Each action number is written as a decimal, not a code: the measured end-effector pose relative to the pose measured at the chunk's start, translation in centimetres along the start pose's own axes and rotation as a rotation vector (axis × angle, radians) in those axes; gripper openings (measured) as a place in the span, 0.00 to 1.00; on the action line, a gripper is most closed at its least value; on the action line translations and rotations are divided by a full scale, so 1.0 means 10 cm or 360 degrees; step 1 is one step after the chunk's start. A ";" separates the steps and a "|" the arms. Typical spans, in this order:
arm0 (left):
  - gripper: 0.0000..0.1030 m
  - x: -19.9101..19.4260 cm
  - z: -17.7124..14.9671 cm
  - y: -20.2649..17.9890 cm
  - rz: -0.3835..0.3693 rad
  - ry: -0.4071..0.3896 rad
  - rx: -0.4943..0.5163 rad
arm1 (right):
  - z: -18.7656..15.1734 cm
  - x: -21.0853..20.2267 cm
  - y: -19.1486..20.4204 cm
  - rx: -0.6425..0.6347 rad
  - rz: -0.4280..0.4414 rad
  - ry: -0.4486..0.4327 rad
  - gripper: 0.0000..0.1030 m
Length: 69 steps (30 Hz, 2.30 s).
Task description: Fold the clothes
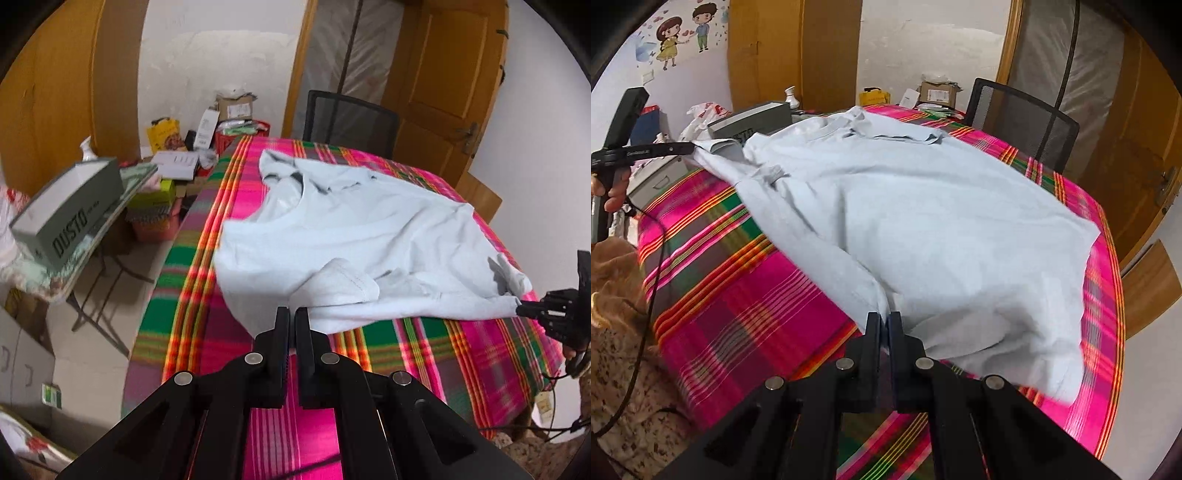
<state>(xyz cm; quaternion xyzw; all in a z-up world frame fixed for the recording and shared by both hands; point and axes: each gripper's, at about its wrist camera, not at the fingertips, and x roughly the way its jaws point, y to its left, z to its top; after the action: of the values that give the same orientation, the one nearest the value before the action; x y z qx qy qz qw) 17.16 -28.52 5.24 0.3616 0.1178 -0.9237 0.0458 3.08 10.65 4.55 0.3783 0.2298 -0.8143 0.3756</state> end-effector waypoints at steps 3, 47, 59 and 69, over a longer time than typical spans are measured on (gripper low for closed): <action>0.03 -0.03 -0.13 0.02 0.0000 0.0016 -0.0022 | -0.10 -0.03 0.09 0.0003 0.0009 0.0016 0.04; 0.27 0.43 0.12 -0.35 0.0039 0.0126 -0.0006 | 0.04 0.31 -0.82 0.0890 -0.0385 0.0206 0.05; 0.27 0.48 0.01 -0.26 0.0051 0.0186 -0.0005 | -0.51 -0.27 -0.76 0.1174 -0.0386 0.0004 0.04; 0.27 0.50 0.02 -0.17 0.0079 0.0204 -0.0025 | -1.12 -0.42 -0.67 0.1477 -0.0331 -0.0035 0.04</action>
<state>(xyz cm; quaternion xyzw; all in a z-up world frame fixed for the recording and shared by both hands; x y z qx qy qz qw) 13.07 -26.91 2.29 0.4224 0.1189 -0.8963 0.0641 4.59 23.98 1.70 0.4725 -0.1255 -0.8681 0.0859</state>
